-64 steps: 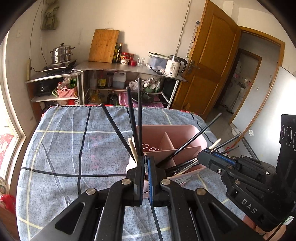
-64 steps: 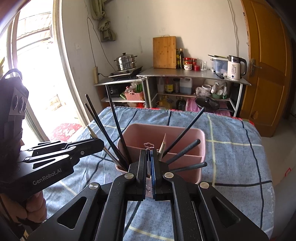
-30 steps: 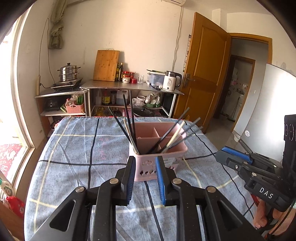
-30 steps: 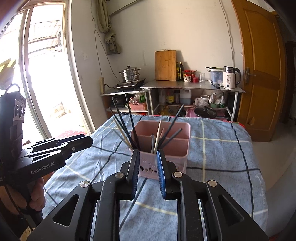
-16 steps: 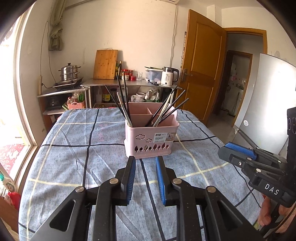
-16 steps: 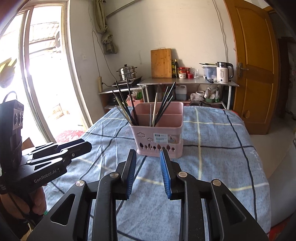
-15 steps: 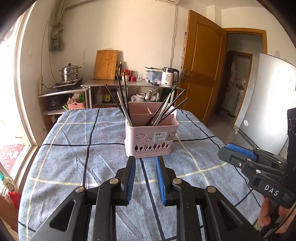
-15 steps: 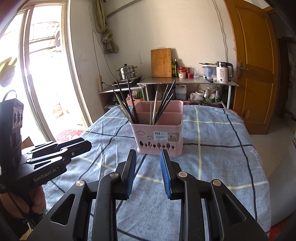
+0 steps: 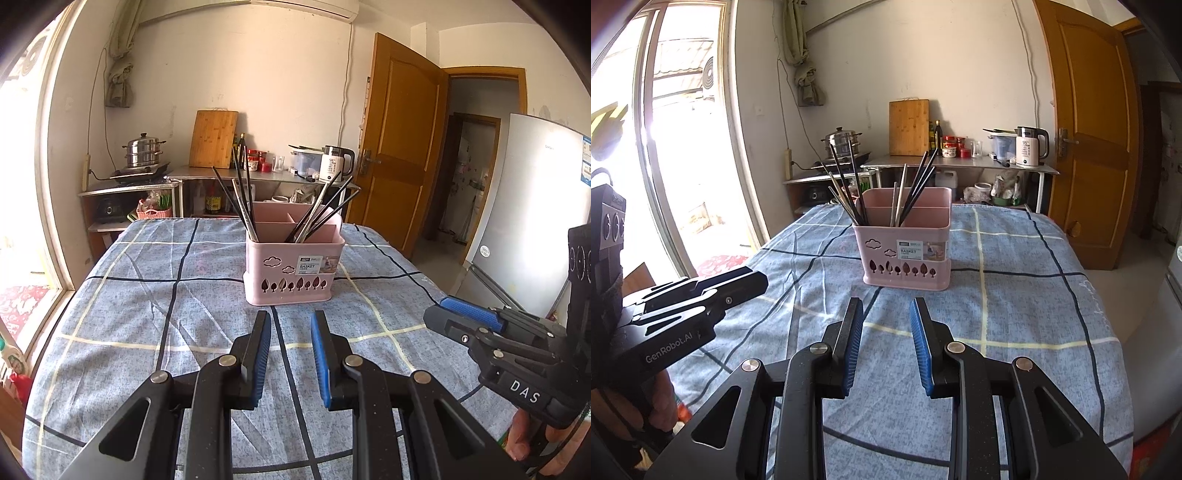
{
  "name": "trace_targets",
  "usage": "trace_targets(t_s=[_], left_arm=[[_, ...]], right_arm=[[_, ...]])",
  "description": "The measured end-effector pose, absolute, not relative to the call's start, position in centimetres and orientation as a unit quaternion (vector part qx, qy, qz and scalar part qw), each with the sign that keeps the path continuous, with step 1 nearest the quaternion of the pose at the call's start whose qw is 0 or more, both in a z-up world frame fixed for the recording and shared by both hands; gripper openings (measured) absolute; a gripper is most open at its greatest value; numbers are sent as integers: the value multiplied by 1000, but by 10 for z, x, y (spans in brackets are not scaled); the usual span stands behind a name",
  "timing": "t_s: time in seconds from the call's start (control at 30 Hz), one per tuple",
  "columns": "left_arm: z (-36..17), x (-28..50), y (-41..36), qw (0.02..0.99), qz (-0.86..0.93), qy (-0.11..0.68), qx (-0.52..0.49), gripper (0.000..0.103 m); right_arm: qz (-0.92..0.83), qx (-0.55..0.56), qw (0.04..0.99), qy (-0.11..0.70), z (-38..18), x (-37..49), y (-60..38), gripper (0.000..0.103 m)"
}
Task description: Organize utensils
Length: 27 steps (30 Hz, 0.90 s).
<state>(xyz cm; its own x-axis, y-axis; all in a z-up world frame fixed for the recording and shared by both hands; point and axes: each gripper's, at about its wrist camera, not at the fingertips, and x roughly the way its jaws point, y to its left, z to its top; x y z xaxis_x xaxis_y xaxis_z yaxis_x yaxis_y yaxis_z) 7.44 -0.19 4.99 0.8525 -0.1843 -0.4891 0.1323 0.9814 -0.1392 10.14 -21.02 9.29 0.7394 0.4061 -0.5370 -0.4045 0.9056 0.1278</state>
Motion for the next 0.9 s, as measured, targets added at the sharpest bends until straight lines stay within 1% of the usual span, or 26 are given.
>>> trace_targets(t_s=[0.57,0.9], left_arm=[[28,64,2,963,-75,255,-53,22],[26,65,2,964,-73,251,-51,22]], right_arm=[[206,0,939,274,80,91,-211,28],[204,-1,940,272,79,88,-212,28]])
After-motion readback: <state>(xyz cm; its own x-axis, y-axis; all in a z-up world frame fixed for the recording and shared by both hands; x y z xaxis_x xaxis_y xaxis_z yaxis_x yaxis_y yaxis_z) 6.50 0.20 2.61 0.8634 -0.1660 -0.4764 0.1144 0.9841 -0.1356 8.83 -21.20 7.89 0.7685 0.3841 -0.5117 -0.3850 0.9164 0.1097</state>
